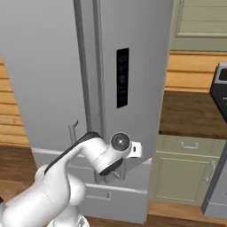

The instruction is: Take the strawberry from the fridge and place it on top of the pancake, located on the dining counter.

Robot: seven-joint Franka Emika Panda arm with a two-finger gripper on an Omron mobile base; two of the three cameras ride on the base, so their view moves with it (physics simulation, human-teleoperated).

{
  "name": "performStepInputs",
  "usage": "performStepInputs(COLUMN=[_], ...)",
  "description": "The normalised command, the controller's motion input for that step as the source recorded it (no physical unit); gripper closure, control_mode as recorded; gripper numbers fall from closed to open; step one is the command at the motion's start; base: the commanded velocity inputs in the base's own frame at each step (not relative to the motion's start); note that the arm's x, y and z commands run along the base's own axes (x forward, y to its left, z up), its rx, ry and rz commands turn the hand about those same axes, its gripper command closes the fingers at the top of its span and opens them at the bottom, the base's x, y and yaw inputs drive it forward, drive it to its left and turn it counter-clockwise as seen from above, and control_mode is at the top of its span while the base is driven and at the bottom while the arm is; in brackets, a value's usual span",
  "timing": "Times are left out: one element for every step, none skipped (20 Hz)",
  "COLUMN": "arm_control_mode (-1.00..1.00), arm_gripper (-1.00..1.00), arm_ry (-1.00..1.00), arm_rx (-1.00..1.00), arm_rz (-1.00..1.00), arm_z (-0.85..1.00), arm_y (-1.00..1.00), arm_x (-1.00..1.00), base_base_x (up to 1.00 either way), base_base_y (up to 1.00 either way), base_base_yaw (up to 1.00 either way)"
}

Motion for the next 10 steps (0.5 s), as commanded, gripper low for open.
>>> performStepInputs(arm_control_mode=[-1.00, -1.00, -1.00, -1.00, -1.00, -1.00, -1.00, -1.00, -1.00, -1.00], arm_gripper=[-1.00, -1.00, -1.00, -1.00, -1.00, -1.00, -1.00, -1.00, -1.00, -1.00], arm_ry=[-0.09, -0.07, -0.04, -0.04, -0.01, 0.00, -0.03, -0.07, -0.08, -0.07], arm_rx=[0.00, 0.00, 0.07, 0.10, 0.09, 0.11, 0.08, 0.05, 0.02, 0.00], arm_rz=[0.00, 0.04, 0.09, 0.07, 0.02, 0.00, 0.00, 0.00, 0.00, 0.00], arm_z=[0.64, 0.81, 1.00, 1.00, 1.00, 1.00, 1.00, 1.00, 1.00, 1.00], arm_y=[-0.71, -1.00, -1.00, -1.00, -0.93, -0.79, -0.53, -0.26, -0.08, 0.00], arm_x=[-0.20, -0.16, -0.24, -0.40, -0.42, -0.46, -0.61, -0.77, -0.90, -0.96], base_base_x=[0.00, 0.00, 0.00, 0.00, 0.00, 0.00, 0.00, 0.00, 0.00, 0.00], base_base_y=[0.00, 0.00, 0.00, 0.00, 0.00, 0.00, 0.00, 0.00, 0.00, 0.00], base_base_yaw=[0.00, 0.00, 0.00, 0.00, 0.00, 0.00, 0.00, 0.00, 0.00, 0.00])
